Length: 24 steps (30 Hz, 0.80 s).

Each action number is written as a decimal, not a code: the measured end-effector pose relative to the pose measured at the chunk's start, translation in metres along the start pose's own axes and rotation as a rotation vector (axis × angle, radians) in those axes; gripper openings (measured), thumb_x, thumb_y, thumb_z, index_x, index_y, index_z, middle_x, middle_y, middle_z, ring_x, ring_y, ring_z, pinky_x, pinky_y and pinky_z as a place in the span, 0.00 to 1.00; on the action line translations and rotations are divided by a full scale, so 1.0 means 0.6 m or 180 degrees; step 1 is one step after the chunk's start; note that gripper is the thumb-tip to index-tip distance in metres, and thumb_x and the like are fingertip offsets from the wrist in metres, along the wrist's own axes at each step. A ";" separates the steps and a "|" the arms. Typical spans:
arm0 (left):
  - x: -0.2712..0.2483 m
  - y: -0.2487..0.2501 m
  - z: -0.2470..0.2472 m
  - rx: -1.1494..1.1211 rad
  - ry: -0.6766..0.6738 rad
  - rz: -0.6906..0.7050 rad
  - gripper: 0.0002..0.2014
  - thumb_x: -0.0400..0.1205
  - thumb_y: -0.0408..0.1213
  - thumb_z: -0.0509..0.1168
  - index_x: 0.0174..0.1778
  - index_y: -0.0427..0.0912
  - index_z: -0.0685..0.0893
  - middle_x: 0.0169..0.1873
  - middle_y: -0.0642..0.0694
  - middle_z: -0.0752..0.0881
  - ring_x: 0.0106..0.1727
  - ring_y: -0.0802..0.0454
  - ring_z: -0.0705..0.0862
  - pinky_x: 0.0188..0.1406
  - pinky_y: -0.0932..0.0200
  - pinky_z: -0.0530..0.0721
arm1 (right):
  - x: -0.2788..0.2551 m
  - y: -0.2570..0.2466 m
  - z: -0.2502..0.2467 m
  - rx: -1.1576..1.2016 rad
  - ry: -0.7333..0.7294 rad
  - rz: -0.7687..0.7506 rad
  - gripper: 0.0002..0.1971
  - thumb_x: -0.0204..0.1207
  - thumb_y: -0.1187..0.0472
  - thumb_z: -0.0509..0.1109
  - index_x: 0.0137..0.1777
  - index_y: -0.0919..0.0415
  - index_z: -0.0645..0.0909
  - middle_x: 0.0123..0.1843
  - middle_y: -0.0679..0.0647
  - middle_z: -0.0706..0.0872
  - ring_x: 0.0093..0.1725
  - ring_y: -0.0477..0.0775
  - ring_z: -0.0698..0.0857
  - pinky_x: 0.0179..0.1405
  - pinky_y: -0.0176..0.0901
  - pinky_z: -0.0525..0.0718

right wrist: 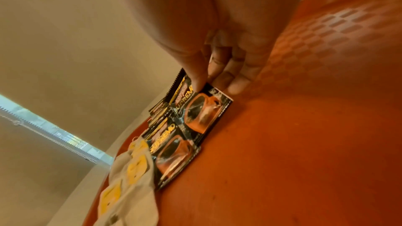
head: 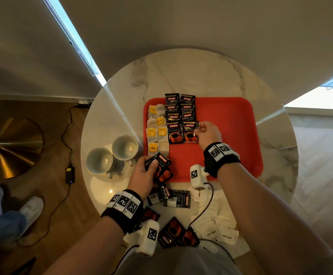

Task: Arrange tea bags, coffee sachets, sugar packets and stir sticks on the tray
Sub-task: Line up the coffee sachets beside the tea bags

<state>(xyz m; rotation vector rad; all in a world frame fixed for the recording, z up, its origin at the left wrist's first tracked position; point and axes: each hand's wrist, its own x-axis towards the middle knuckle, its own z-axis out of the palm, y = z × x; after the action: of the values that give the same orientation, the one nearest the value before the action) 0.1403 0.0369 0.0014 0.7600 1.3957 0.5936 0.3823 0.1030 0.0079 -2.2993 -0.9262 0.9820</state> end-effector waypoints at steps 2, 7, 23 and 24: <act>0.001 -0.003 -0.003 -0.0043 0.0006 -0.0006 0.06 0.87 0.45 0.65 0.58 0.55 0.82 0.56 0.44 0.90 0.57 0.45 0.90 0.58 0.32 0.88 | 0.013 -0.001 -0.002 -0.0077 0.0023 0.0039 0.14 0.84 0.62 0.70 0.68 0.57 0.82 0.53 0.47 0.84 0.52 0.49 0.84 0.49 0.40 0.77; 0.003 -0.004 0.001 -0.0061 -0.0003 -0.0048 0.05 0.87 0.46 0.65 0.57 0.57 0.82 0.56 0.44 0.89 0.58 0.44 0.90 0.58 0.31 0.88 | 0.029 -0.004 0.002 -0.0326 -0.0060 0.0017 0.13 0.84 0.61 0.70 0.67 0.57 0.82 0.51 0.47 0.84 0.50 0.50 0.84 0.46 0.40 0.77; 0.021 0.045 0.046 -0.0345 0.0111 -0.0118 0.13 0.81 0.53 0.69 0.59 0.54 0.83 0.57 0.45 0.91 0.57 0.42 0.91 0.54 0.29 0.89 | -0.083 -0.013 -0.020 -0.0007 -0.0785 -0.0303 0.16 0.78 0.40 0.74 0.52 0.52 0.87 0.47 0.40 0.86 0.46 0.38 0.83 0.43 0.34 0.76; 0.025 0.046 0.051 -0.0262 0.0081 -0.0056 0.17 0.77 0.57 0.71 0.59 0.55 0.83 0.56 0.45 0.91 0.56 0.42 0.91 0.52 0.28 0.89 | -0.099 -0.009 -0.012 0.0027 -0.0984 -0.0360 0.15 0.77 0.41 0.75 0.51 0.51 0.87 0.46 0.41 0.88 0.46 0.38 0.84 0.42 0.34 0.76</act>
<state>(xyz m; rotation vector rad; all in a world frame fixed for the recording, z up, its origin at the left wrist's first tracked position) 0.1740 0.0621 0.0133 0.6759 1.3916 0.6449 0.3550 0.0618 0.0420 -2.0968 -1.1576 1.3117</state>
